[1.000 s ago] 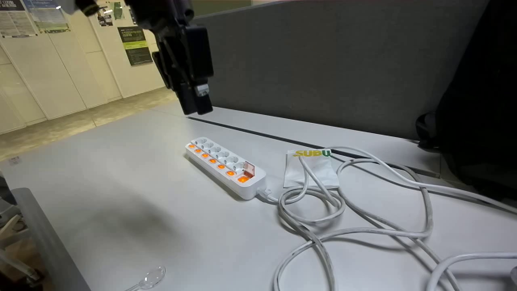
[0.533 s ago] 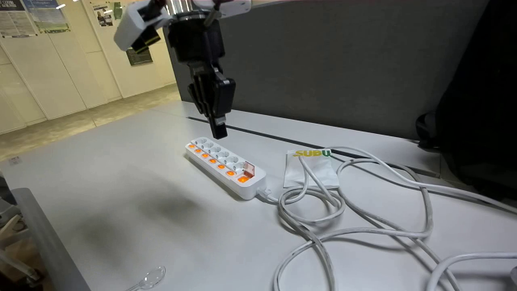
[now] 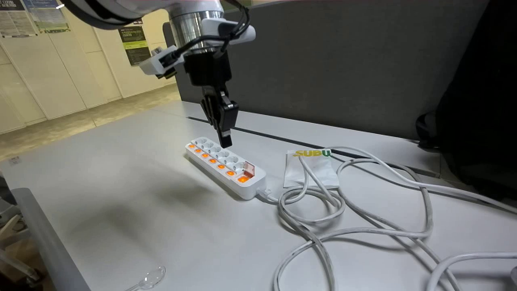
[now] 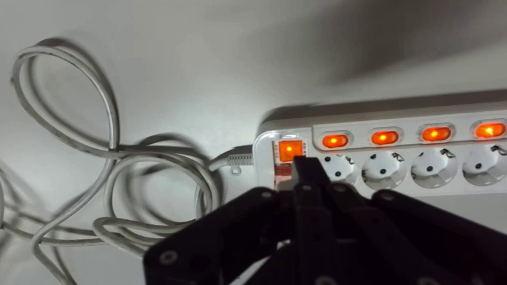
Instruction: Turn off the second switch from the right side of the adapter
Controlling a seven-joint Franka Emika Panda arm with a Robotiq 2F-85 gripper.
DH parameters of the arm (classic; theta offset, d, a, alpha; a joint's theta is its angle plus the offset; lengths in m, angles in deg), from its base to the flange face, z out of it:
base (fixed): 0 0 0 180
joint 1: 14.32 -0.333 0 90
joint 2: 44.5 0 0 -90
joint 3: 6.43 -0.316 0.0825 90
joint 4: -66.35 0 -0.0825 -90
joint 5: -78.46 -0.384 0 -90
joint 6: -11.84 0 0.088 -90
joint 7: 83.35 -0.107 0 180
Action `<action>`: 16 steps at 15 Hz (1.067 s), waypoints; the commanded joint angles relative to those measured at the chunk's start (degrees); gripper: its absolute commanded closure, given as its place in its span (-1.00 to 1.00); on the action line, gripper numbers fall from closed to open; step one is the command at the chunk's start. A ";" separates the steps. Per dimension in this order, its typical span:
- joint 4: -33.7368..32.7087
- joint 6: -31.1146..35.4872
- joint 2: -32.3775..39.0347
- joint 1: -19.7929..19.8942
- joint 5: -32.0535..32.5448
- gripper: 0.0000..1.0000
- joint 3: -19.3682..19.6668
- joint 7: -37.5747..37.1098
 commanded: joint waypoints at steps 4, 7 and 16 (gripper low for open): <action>-1.39 -0.05 1.80 -2.40 -2.54 0.98 1.19 0.46; -1.44 -0.06 1.82 -2.36 -2.54 1.00 1.36 0.45; -2.26 5.54 7.21 -4.09 -1.71 1.00 4.11 -1.45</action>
